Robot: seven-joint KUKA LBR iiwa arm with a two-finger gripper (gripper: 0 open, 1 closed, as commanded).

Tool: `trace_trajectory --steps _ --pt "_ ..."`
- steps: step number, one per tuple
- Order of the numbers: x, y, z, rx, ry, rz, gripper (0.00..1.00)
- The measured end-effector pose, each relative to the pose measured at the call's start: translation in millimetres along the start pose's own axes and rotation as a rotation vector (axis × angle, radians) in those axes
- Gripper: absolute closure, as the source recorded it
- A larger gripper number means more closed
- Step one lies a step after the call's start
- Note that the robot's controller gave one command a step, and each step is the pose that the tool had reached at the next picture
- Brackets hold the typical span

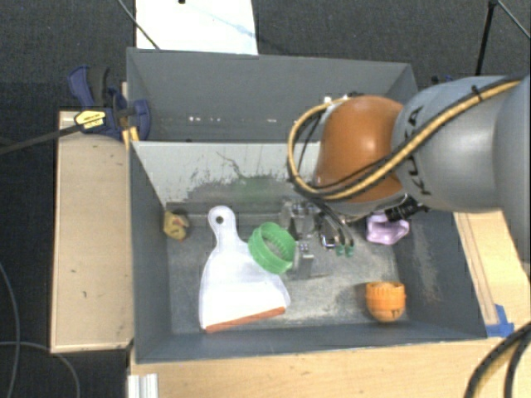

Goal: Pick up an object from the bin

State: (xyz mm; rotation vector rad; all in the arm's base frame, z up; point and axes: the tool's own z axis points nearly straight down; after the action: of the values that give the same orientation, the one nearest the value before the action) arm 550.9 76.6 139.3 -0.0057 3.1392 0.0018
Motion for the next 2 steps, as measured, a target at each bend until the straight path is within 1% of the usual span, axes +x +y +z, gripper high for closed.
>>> trace_trajectory --steps 1,2 --pt "-8.3 17.7 52.9 0.000 -0.003 0.114 0.00" --pt "-2.8 17.3 42.8 0.001 0.003 0.146 0.00"
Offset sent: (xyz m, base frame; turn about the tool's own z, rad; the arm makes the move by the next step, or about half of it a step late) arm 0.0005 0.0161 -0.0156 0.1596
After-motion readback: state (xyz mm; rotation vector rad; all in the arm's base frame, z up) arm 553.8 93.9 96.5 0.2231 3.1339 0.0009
